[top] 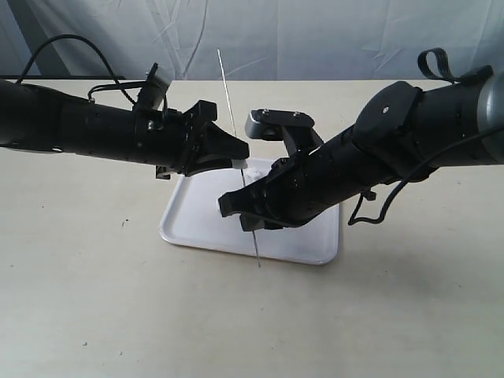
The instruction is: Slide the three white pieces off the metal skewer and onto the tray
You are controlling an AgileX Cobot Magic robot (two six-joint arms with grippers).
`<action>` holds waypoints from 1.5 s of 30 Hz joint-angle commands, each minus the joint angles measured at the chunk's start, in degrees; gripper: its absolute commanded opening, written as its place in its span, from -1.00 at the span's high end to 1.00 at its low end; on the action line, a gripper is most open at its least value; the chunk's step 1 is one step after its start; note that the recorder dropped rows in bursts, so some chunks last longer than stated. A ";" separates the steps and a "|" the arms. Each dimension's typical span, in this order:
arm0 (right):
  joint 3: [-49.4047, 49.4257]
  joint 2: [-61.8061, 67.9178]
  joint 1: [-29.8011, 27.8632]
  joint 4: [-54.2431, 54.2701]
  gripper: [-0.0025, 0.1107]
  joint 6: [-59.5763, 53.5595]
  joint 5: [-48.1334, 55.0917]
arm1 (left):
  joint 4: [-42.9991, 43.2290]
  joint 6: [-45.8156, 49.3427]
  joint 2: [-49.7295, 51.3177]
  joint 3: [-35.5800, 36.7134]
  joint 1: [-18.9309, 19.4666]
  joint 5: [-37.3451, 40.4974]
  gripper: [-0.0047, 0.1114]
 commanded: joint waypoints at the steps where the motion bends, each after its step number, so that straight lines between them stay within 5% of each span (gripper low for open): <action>1: -0.28 -0.03 -0.16 0.31 0.97 -0.52 -0.44 | -0.20 0.55 0.09 -0.04 -0.24 0.29 0.50; 11: -0.28 -0.03 -0.16 -0.09 0.97 -0.52 1.91 | -1.77 2.04 0.09 -0.04 -0.24 -0.22 0.65; 18: -0.28 -0.03 -0.16 -1.98 0.97 0.31 6.52 | -3.61 2.04 0.09 -0.04 -0.24 -2.61 0.50; 25: -0.17 -0.03 -0.16 -14.97 0.97 11.60 12.31 | -4.41 2.04 0.09 -0.04 -0.24 -7.65 0.48; 36: -0.27 0.63 -0.16 -13.22 0.97 13.01 1.21 | -4.23 1.83 0.09 -0.04 -0.37 1.48 0.48; 45: -4.25 0.99 -0.16 -13.49 0.97 13.02 3.42 | -2.28 3.68 0.09 -0.04 -2.32 -0.59 0.41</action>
